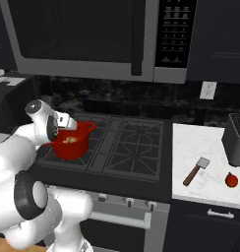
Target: Put the tomato and onion in the pot. Retrieve the spatula and lightly stir the vegetables in the pot.
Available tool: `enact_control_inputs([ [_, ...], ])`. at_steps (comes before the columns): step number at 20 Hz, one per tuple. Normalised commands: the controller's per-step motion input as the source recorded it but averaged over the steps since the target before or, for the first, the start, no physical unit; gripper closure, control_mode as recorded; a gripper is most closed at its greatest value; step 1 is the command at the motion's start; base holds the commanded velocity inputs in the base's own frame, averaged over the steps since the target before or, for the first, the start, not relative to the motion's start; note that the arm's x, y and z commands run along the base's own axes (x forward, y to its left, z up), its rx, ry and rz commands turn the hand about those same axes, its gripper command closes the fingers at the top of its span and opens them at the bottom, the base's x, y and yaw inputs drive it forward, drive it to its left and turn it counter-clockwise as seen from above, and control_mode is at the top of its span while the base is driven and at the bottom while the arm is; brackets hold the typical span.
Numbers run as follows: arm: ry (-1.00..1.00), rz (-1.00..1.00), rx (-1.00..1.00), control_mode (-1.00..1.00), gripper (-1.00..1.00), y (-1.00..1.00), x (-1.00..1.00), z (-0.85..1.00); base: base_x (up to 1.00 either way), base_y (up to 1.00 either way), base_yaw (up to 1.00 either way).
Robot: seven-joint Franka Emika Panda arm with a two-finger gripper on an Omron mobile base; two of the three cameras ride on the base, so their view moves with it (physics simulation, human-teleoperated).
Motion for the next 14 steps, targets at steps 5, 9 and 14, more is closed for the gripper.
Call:
enact_control_inputs([
  [5, 0.00, 0.00, 0.00, -1.00, -1.00, -0.28, -1.00, 0.26, 0.00, 0.00, 0.00],
  [9, -0.03, 0.00, 0.00, -1.00, -1.00, -0.68, -1.00, 0.16, 0.00, 0.00, 0.00],
  [14, -0.01, 0.00, 0.00, -1.00, -1.00, -0.97, -1.00, 0.06, 0.00, 0.00, 0.00],
])
